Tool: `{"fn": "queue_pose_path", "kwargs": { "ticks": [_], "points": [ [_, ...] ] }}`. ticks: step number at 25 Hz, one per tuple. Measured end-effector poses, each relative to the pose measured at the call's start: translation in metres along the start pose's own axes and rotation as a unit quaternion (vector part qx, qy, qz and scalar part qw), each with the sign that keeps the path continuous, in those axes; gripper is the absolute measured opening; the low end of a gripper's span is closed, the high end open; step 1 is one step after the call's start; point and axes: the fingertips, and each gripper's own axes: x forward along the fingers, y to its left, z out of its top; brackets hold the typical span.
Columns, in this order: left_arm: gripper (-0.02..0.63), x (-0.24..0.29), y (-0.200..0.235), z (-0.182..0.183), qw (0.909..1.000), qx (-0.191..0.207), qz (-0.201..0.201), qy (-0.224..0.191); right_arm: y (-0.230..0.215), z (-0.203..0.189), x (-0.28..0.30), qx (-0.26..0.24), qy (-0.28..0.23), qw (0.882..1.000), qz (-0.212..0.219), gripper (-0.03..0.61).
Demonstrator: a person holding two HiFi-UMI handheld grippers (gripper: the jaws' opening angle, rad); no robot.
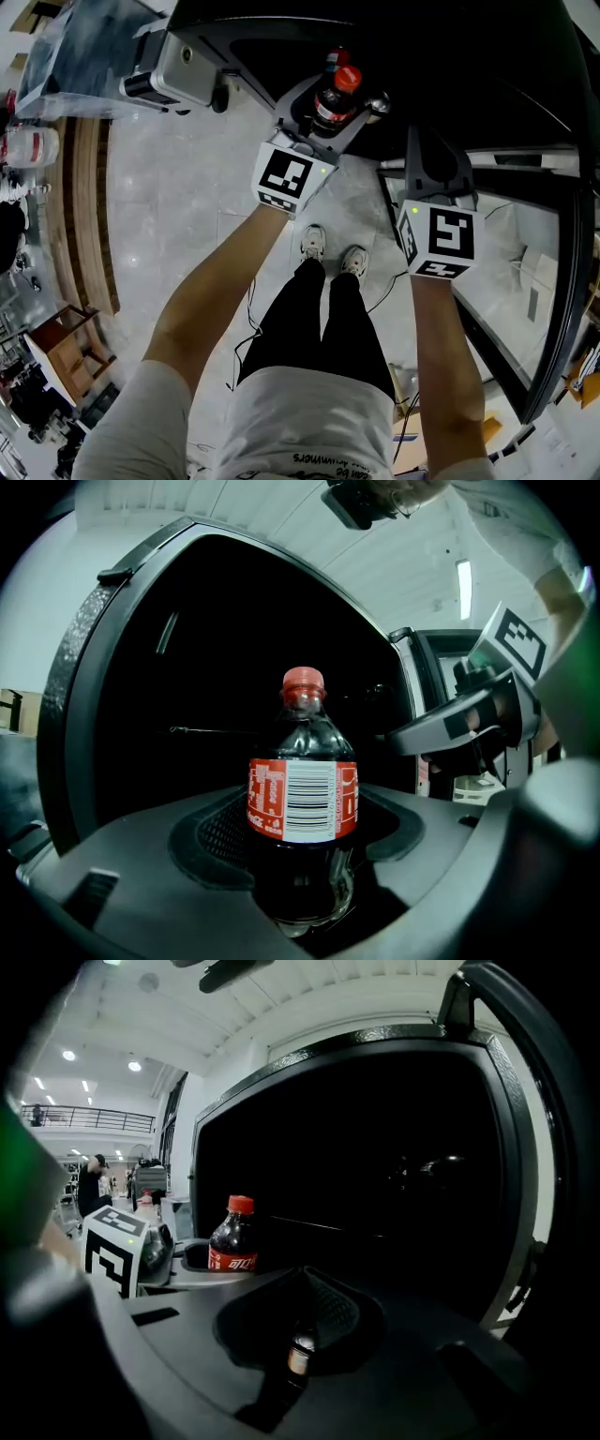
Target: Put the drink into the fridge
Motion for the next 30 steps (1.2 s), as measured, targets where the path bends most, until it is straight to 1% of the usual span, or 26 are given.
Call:
{"fn": "queue_pose_path", "kwargs": {
  "ticks": [7, 14, 22, 30],
  "points": [
    [0.319, 0.011, 0.013, -0.011, 1.0000, 0.004, 0.008, 0.002, -0.001, -0.004, 0.018, 0.001, 0.006, 1.000, -0.002, 0.006],
    [0.319, 0.024, 0.014, -0.018, 0.9999, 0.001, 0.014, -0.001, -0.005, -0.014, 0.020, 0.005, 0.013, 1.000, -0.003, 0.006],
    [0.319, 0.031, 0.028, -0.024, 0.9997, -0.001, 0.025, 0.003, -0.003, -0.021, 0.028, 0.010, 0.018, 1.000, -0.003, 0.005],
    [0.319, 0.041, 0.033, -0.027, 0.9996, 0.005, 0.028, -0.002, -0.004, -0.025, 0.037, 0.009, 0.016, 1.000, -0.006, 0.005]
  ]
}}
